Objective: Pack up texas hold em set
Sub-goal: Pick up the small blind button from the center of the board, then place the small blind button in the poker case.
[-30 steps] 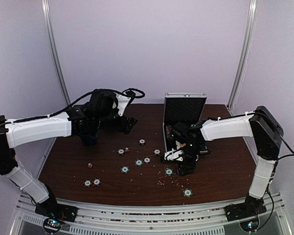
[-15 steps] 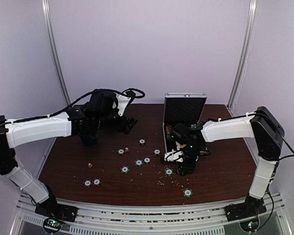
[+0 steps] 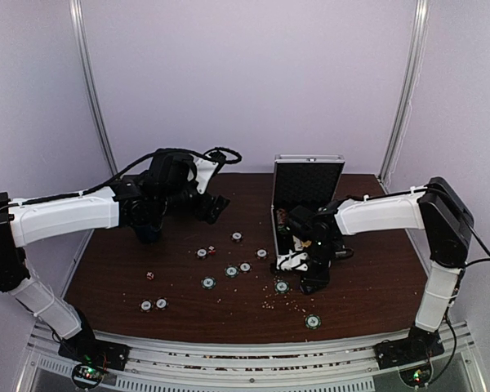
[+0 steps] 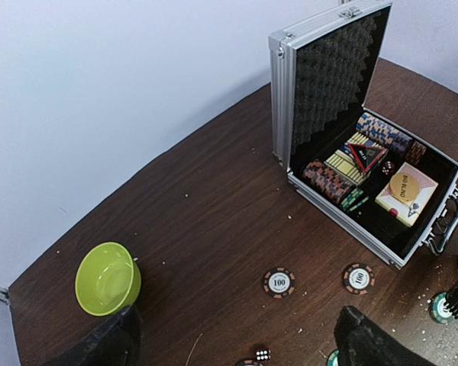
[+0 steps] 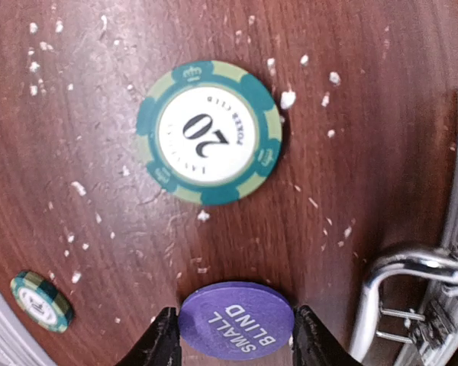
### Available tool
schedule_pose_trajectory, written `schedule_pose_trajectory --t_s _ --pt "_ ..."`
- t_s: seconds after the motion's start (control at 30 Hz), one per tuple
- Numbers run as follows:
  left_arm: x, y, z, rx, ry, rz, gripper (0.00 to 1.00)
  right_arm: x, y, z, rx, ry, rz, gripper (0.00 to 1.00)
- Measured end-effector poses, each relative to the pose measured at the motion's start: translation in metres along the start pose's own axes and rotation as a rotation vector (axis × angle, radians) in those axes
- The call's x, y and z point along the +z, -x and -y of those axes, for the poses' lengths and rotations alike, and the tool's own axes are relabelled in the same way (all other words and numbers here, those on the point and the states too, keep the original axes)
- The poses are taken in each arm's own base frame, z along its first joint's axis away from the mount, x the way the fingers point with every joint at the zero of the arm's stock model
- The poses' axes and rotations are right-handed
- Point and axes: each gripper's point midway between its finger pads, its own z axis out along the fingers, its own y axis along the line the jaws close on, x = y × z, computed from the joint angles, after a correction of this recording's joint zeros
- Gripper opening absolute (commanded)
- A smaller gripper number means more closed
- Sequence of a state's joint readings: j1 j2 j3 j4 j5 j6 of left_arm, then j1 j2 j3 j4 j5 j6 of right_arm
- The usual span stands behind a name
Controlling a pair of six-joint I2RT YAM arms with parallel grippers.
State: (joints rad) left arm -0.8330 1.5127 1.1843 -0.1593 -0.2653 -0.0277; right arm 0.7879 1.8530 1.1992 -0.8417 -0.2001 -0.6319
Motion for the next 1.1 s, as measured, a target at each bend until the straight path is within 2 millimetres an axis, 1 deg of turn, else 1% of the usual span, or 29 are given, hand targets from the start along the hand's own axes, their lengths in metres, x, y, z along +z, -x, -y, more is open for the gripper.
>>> schedule_pose_trajectory --t_s 0.1,0.17,0.23,0.3,0.37,0.47,0.53,0.57,0.63,0.77,0.9,1.1 --pt "0.0 0.0 0.0 0.0 0.0 0.0 0.9 -0.013 0.003 0.003 0.003 -0.006 -0.002 0.42" --pt "0.0 0.0 0.0 0.0 0.0 0.0 0.9 -0.03 0.013 0.015 0.009 -0.038 0.033 0.42" --pt "0.0 0.0 0.0 0.0 0.0 0.0 0.9 -0.048 0.024 0.03 0.023 -0.082 0.078 0.42" --pt "0.0 0.0 0.0 0.001 0.001 0.0 0.9 -0.066 0.029 0.055 0.056 -0.137 0.121 0.42" --pt "0.0 0.0 0.0 0.004 0.001 -0.001 0.9 -0.078 0.027 0.076 0.095 -0.18 0.137 0.43" --pt "0.0 0.0 -0.001 0.008 0.004 0.0 0.9 -0.087 0.019 0.113 0.161 -0.241 0.147 0.43" --pt "-0.001 0.0 -0.001 0.009 0.005 0.001 0.9 -0.088 0.016 0.136 0.195 -0.274 0.15 0.43" --pt "-0.001 0.001 -0.001 0.009 0.006 0.003 0.9 -0.088 0.014 0.15 0.219 -0.296 0.15 0.43" --pt "-0.002 0.002 -0.002 0.009 0.008 0.005 0.9 -0.085 0.011 0.17 0.25 -0.326 0.148 0.43" --pt "-0.003 0.003 -0.003 0.008 0.009 0.009 0.9 -0.079 0.012 0.2 0.285 -0.378 0.149 0.43" --pt "-0.003 0.003 -0.003 0.009 0.009 0.009 0.9 -0.074 0.016 0.217 0.297 -0.405 0.158 0.44" --pt "-0.003 0.003 -0.003 0.009 0.012 0.008 0.9 -0.065 0.017 0.226 0.305 -0.413 0.147 0.44"
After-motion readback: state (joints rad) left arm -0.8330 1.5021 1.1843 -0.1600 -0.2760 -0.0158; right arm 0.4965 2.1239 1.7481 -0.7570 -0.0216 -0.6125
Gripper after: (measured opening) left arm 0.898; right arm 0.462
